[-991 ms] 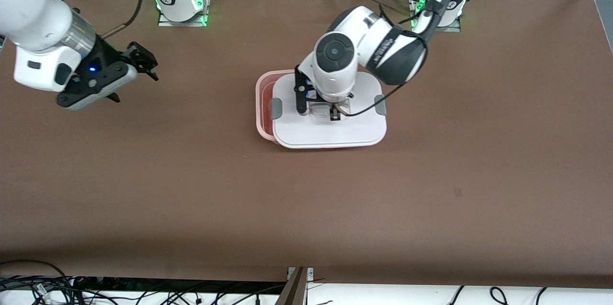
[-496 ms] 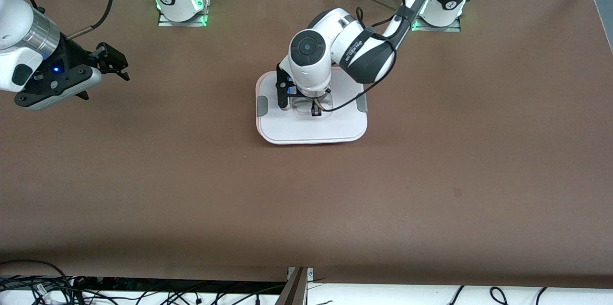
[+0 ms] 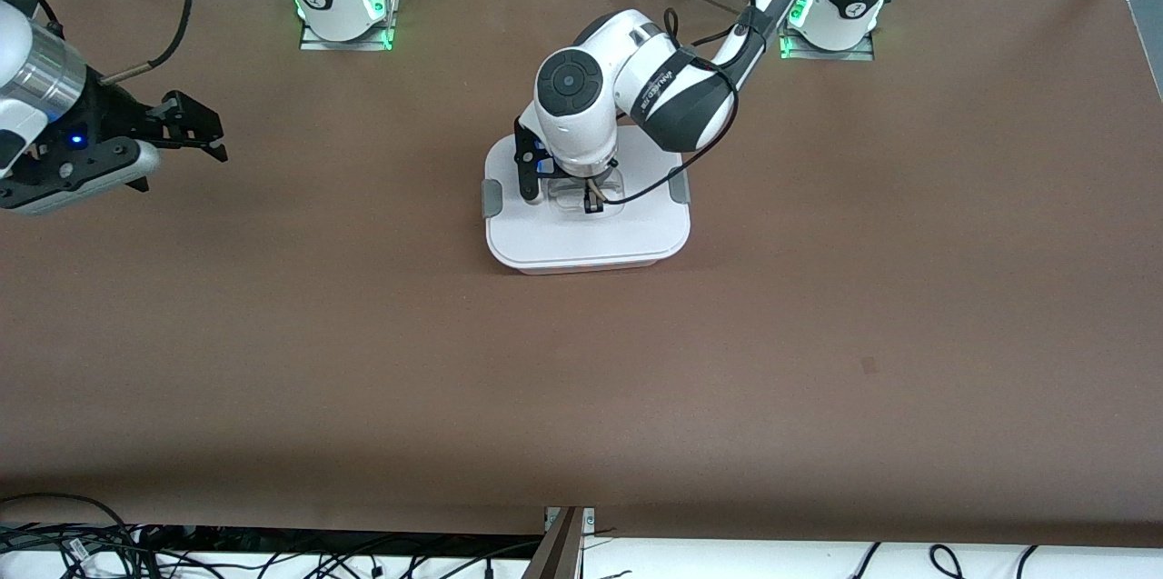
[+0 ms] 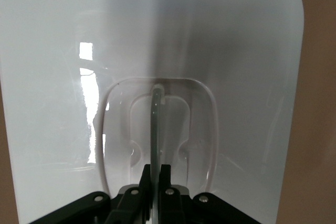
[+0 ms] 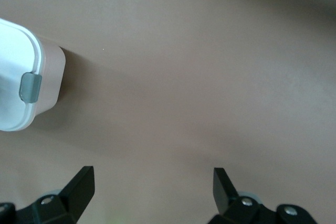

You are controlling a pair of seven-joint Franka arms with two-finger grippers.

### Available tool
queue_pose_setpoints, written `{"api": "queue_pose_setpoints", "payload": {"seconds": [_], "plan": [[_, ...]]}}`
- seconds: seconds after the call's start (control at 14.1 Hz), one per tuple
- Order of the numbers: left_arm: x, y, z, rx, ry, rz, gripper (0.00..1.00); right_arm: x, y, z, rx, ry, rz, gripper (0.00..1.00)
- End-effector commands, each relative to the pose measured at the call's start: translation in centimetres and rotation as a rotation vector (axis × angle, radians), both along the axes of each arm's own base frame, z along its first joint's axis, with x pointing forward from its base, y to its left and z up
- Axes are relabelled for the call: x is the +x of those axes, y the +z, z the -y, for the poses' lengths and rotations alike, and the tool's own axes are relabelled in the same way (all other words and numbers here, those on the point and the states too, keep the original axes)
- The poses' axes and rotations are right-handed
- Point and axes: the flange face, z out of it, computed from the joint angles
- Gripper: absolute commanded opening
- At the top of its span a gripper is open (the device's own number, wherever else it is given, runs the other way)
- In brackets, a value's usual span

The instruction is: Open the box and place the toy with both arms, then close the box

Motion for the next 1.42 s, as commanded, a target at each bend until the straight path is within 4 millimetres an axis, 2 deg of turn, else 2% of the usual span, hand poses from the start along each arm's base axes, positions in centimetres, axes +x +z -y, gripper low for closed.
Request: {"api": "queue_pose_setpoints", "payload": {"seconds": [0.0, 0.28, 0.35, 0.57, 0.99, 1.06, 1.13, 1.2, 1.35], "plan": [[-0.8, -0.2, 0.6, 0.019, 0.032, 0.003, 0.00, -2.2, 0.6, 1.2, 0.040, -0.103, -0.013, 1.00], [-1.1, -0.7, 0.8, 0.027, 0.027, 0.002, 0.00, -6.3, 0.9, 1.6, 0.031, -0.198, 0.000, 1.00], [-1.1, -0.9, 0.9, 0.034, 0.022, 0.009, 0.00, -6.6, 0.8, 1.7, 0.025, -0.203, -0.001, 1.00], [-0.8, -2.5, 0.7, 0.057, 0.016, 0.012, 0.00, -5.3, 1.0, 1.6, 0.007, -0.202, 0.019, 1.00], [-0.6, -2.7, 0.6, 0.059, 0.017, 0.011, 0.00, -4.4, 1.8, 1.5, -0.015, -0.194, 0.045, 1.00], [-0.4, -2.3, 0.5, 0.057, 0.022, 0.016, 0.16, -4.1, 1.6, 1.5, -0.016, -0.191, 0.042, 1.00], [-0.1, -1.5, 0.4, 0.052, 0.027, 0.021, 0.99, -3.9, 2.0, 1.6, -0.013, -0.199, 0.049, 1.00], [0.1, -0.6, 0.1, 0.047, 0.035, 0.023, 1.00, -3.7, 1.9, 2.1, -0.011, -0.208, 0.049, 1.00], [1.3, 2.3, -0.7, 0.039, 0.058, 0.023, 1.00, -3.6, 1.9, 2.7, -0.011, -0.222, 0.049, 1.00]]}}
